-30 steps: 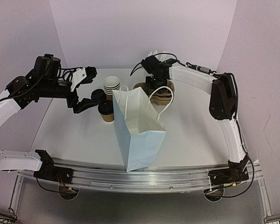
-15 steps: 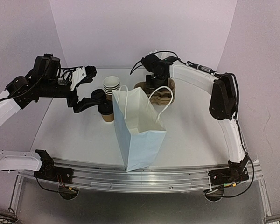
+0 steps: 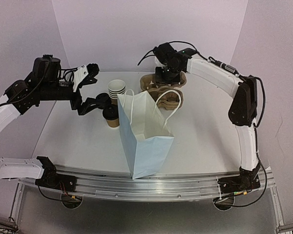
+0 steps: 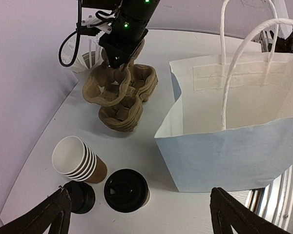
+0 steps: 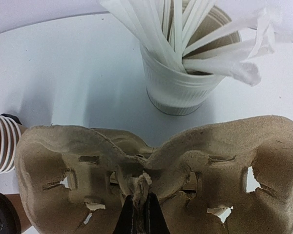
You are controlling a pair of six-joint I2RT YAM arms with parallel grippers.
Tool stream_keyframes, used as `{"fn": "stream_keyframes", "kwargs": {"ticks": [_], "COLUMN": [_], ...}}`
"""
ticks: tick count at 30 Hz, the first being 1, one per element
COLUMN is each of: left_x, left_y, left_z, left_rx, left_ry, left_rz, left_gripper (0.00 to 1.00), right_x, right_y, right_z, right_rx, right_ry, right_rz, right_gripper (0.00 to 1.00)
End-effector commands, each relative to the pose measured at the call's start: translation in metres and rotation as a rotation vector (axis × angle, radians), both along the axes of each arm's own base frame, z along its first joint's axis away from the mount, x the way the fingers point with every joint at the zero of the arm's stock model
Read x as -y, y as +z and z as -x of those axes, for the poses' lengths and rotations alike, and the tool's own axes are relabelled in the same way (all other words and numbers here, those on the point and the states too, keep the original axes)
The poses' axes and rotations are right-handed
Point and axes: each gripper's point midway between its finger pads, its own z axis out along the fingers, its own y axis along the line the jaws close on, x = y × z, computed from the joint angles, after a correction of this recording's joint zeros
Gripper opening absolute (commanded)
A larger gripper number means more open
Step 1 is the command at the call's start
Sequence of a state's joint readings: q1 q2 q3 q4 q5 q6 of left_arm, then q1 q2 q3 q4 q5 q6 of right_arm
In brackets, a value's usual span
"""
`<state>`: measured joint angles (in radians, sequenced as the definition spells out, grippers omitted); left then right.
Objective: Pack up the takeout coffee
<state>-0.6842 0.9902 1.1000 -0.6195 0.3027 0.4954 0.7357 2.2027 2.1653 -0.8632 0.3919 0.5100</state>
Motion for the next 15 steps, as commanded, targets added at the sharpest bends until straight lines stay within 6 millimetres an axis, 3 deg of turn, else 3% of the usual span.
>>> {"fn": "stream_keyframes", "kwargs": {"ticks": [1,6,10,13,15], "left_x": [0.002,0.003,0.015,0.033,0.045], "left_y": [0.043,0.063,0.068,0.061,0.063], "left_z": [-0.015,-0.035,-0.042,-0.044,-0.04], "left_rx": [-0.019,-0.125,-0.222,-0.28,-0.266], "left_ry": [0.104,0.243,0.255,0.187,0.095], "left_rz": [0.166,0.287,0.325,0.277,0.246], "left_gripper": [0.95,0.81,0.76,0.74,0.76], "right_x": [-0.001,0.001,-0.004,-0.004,0.009], "right_y": [0.101,0.174,0.225,0.241,0.248], "right_z": [0.008,0.028,0.056,0.077,0.082], "right_rx": [0.165,0.315,0.44,0.474,0.483], "right_ry": [0.152,0.346,0.556,0.655,0.612], "right_rz": [-0.065,-0.069,-0.08,-0.095,-0.09], "right_gripper": [0.0,0.0,0.0,0.0,0.0]}}
